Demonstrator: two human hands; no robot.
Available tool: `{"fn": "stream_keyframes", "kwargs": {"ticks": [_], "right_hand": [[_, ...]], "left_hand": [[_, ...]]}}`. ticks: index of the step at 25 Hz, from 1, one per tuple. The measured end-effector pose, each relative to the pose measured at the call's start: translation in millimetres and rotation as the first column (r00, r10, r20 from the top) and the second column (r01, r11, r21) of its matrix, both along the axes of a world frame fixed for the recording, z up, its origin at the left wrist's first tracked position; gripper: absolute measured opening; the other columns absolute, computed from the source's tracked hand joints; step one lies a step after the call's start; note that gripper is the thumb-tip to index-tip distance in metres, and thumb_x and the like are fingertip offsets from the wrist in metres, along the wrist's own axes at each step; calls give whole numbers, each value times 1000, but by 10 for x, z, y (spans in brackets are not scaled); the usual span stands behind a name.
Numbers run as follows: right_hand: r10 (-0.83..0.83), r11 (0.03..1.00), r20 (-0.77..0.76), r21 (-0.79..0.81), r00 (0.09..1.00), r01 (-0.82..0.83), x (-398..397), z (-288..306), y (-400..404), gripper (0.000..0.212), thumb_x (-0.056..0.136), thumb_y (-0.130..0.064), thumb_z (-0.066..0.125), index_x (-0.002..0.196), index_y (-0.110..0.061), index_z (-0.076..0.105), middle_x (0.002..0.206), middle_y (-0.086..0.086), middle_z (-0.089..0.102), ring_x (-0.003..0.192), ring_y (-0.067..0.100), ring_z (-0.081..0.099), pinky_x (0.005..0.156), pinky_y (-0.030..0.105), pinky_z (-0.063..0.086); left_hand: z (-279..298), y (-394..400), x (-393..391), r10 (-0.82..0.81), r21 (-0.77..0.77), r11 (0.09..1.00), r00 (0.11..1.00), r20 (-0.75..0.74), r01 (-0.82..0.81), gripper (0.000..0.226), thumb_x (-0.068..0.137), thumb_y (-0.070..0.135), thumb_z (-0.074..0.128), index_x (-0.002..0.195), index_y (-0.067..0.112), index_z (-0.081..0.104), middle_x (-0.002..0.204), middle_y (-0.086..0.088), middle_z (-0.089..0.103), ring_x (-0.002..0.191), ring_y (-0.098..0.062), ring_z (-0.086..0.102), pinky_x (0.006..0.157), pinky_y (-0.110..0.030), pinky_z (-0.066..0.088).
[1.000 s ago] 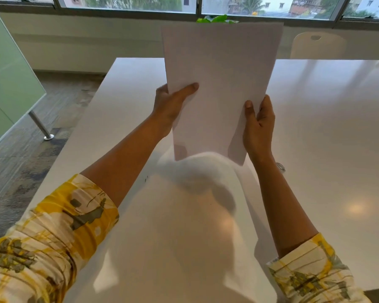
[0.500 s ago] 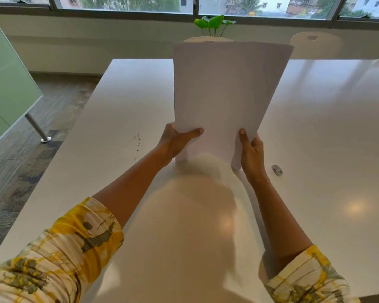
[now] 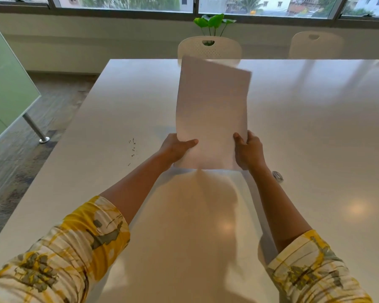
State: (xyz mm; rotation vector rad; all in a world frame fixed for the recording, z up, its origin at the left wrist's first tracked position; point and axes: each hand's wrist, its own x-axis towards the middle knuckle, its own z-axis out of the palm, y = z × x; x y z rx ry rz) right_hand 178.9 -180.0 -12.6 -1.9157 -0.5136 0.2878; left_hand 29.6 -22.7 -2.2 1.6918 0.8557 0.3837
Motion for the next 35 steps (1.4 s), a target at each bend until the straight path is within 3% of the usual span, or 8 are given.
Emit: {"fn": "stream_keyframes", "kwargs": {"ticks": [4, 8, 15, 20, 23, 26, 30, 35], "right_hand": [[65, 986, 30, -158, 997, -60, 72, -30, 55, 37, 100, -26, 55, 131, -6, 58, 125, 14, 66, 113, 32, 62, 94, 28, 46], [105, 959, 30, -266, 994, -94, 120, -14, 99, 37, 99, -25, 57, 130, -5, 60, 125, 16, 66, 113, 33, 62, 94, 32, 47], [104, 906, 145, -421, 984, -33, 73, 22, 118, 39, 94, -35, 62, 116, -2, 68, 116, 19, 68, 108, 37, 62, 91, 40, 50], [-19, 792, 350, -566, 937, 228, 3, 107, -43, 60, 92, -56, 57, 117, -3, 64, 116, 17, 67, 107, 37, 63, 84, 39, 51], [-59, 624, 348, -718, 936, 307, 17, 185, -300, 76, 91, -58, 57, 142, -4, 42, 150, 23, 36, 136, 42, 35, 104, 47, 40], [-80, 495, 197, -843, 977, 211, -72, 171, -563, 74, 94, -49, 56, 150, -12, 25, 158, 20, 13, 142, 43, 17, 111, 53, 29], [-89, 532, 203, -818, 975, 219, -116, 143, -637, 52, 97, -10, 47, 146, -3, 31, 146, 24, 30, 133, 40, 36, 104, 47, 41], [-99, 752, 304, -601, 947, 272, 47, 140, -560, 31, 96, -4, 46, 127, 1, 50, 130, 26, 47, 122, 42, 49, 102, 42, 42]], "left_hand": [[-69, 2, 65, 19, -74, 997, 995, -97, -26, 43, 87, 19, 76, 125, 6, 63, 120, -12, 68, 105, -29, 66, 97, -43, 53], [-107, 49, 69, 39, -87, 995, 989, -144, -51, 49, 82, 14, 79, 125, 2, 60, 121, -14, 66, 107, -31, 65, 98, -45, 53], [-32, 10, 33, 160, 320, 947, 897, -413, -21, 77, 74, 35, 85, 132, 9, 41, 111, -5, 55, 96, -24, 53, 73, -33, 44], [-71, -8, 28, 225, 454, 891, 855, -467, 13, 93, 75, 43, 82, 140, 7, 28, 137, -13, 43, 125, -33, 48, 77, -35, 37], [-94, -10, 20, 238, 491, 870, 834, -498, 45, 82, 78, 48, 77, 135, 5, 37, 138, -14, 38, 131, -32, 37, 86, -36, 38], [-106, 3, 19, 258, 517, 855, 826, -501, 46, 82, 83, 57, 68, 138, 4, 38, 142, -14, 37, 134, -32, 33, 99, -40, 39], [-131, 9, 25, 282, 547, 836, 821, -496, 44, 80, 87, 61, 58, 140, 4, 38, 145, -15, 37, 136, -33, 30, 105, -43, 32], [-192, 1, -46, 256, 561, 826, 851, -459, 54, 69, 91, 59, 53, 136, 8, 44, 142, -14, 39, 135, -31, 32, 107, -43, 28]]}}
